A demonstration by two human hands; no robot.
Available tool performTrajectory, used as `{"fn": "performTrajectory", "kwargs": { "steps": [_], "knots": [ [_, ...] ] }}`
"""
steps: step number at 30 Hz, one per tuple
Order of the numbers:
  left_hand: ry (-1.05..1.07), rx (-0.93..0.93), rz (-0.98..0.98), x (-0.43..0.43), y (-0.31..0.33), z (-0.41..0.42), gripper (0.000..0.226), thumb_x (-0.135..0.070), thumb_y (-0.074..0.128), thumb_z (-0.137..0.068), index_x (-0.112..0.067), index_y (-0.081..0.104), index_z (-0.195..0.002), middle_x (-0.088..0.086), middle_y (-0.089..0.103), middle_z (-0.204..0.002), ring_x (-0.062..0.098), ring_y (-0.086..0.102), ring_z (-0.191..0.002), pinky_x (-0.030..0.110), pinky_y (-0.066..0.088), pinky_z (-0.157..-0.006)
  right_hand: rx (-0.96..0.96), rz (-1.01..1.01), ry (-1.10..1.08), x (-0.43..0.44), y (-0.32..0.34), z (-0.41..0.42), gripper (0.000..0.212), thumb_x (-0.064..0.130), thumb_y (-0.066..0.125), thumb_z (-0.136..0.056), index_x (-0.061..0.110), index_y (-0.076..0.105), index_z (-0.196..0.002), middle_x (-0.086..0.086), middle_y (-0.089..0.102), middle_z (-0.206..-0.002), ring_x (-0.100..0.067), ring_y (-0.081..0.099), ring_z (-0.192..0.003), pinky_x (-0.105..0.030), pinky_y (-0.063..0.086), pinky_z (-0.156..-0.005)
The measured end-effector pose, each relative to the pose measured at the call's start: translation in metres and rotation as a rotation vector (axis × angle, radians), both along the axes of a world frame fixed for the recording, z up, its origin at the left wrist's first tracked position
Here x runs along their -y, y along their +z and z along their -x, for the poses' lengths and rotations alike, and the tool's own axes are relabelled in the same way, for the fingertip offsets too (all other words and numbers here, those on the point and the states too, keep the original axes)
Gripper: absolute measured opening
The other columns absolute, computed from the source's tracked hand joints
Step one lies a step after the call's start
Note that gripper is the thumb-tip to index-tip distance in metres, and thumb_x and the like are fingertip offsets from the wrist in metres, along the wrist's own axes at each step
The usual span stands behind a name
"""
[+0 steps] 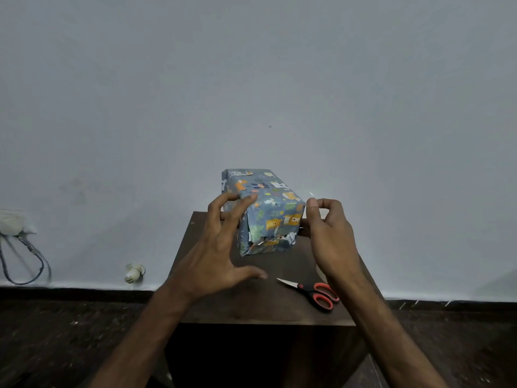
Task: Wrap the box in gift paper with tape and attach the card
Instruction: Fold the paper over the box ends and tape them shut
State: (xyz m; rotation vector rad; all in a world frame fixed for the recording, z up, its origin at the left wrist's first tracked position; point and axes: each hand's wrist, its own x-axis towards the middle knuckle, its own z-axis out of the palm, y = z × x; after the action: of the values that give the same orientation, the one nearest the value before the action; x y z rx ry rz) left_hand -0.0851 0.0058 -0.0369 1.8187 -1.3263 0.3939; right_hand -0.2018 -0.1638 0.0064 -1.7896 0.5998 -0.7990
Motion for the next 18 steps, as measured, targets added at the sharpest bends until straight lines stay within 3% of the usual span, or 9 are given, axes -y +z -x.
{"fn": "performTrajectory", "kwargs": {
  "steps": [3, 6, 8, 10, 12, 14, 18],
  "knots": [
    [0.035, 0.167, -0.006, -0.006, 0.004, -0.006, 0.112, -0.051, 0.091, -0.063, -0.041, 0.023, -0.151, -0.003, 0.022, -0.147, 0.019, 0.051, -0.118, 0.039, 0.054, -0.098, -0.061, 0.049, 0.015, -0.007, 0.015, 0.003, 0.028, 0.055, 0.041, -0.098, 0.028, 0.047, -0.104, -0.002, 0.074, -0.081, -0.020, 0.072, -0.082, -0.047, 0.053, -0.089],
    [0.158, 0.271, 0.091, -0.010, 0.014, -0.003, 0.101, -0.065, 0.083, -0.064, -0.018, 0.041, -0.143, 0.008, 0.030, -0.146, 0.024, 0.047, -0.124, 0.038, 0.047, -0.104, -0.052, 0.021, 0.050, -0.012, 0.024, 0.004, 0.027, 0.052, 0.041, -0.100, 0.027, 0.046, -0.105, -0.001, 0.076, -0.076, -0.018, 0.073, -0.083, -0.043, 0.052, -0.088],
    [0.134, 0.216, 0.178, -0.013, 0.015, -0.002, 0.104, -0.061, 0.090, -0.058, -0.010, 0.044, -0.136, 0.011, 0.032, -0.152, 0.024, 0.040, -0.138, 0.034, 0.040, -0.113, -0.010, -0.046, 0.095, -0.014, 0.032, 0.006, 0.023, 0.053, 0.043, -0.100, 0.030, 0.047, -0.103, 0.005, 0.077, -0.076, -0.014, 0.074, -0.082, -0.046, 0.050, -0.092],
    [0.041, 0.033, 0.214, -0.017, 0.012, -0.001, 0.108, -0.052, 0.095, -0.055, -0.014, 0.039, -0.140, 0.005, 0.042, -0.149, 0.020, 0.046, -0.137, 0.042, 0.045, -0.111, 0.042, -0.048, 0.111, -0.019, 0.039, 0.008, 0.018, 0.047, 0.048, -0.100, 0.030, 0.050, -0.103, 0.008, 0.077, -0.081, -0.012, 0.074, -0.080, -0.051, 0.052, -0.092],
    [0.040, -0.044, 0.219, -0.019, 0.010, 0.001, 0.105, -0.053, 0.093, -0.057, -0.022, 0.038, -0.140, -0.004, 0.049, -0.140, 0.020, 0.055, -0.127, 0.047, 0.051, -0.100, 0.135, 0.045, 0.079, -0.026, 0.041, 0.011, 0.010, 0.037, 0.053, -0.100, 0.027, 0.053, -0.101, 0.010, 0.077, -0.087, -0.009, 0.074, -0.079, -0.048, 0.055, -0.087],
    [0.055, 0.010, 0.220, -0.018, 0.009, 0.004, 0.090, -0.056, 0.089, -0.061, -0.024, 0.044, -0.132, -0.002, 0.051, -0.134, 0.023, 0.056, -0.122, 0.048, 0.052, -0.095, 0.233, 0.204, 0.035, -0.036, 0.041, 0.015, 0.004, 0.028, 0.057, -0.099, 0.024, 0.057, -0.099, 0.011, 0.075, -0.090, -0.009, 0.072, -0.084, -0.038, 0.056, -0.083],
    [0.094, 0.050, 0.245, -0.015, 0.014, 0.008, 0.070, -0.054, 0.088, -0.064, -0.019, 0.057, -0.116, 0.004, 0.054, -0.128, 0.025, 0.055, -0.121, 0.046, 0.050, -0.095, 0.302, 0.462, 0.076, -0.053, 0.024, 0.018, 0.003, 0.020, 0.065, -0.095, 0.020, 0.062, -0.096, 0.011, 0.068, -0.090, -0.012, 0.066, -0.087, -0.024, 0.051, -0.078]
  ]
}}
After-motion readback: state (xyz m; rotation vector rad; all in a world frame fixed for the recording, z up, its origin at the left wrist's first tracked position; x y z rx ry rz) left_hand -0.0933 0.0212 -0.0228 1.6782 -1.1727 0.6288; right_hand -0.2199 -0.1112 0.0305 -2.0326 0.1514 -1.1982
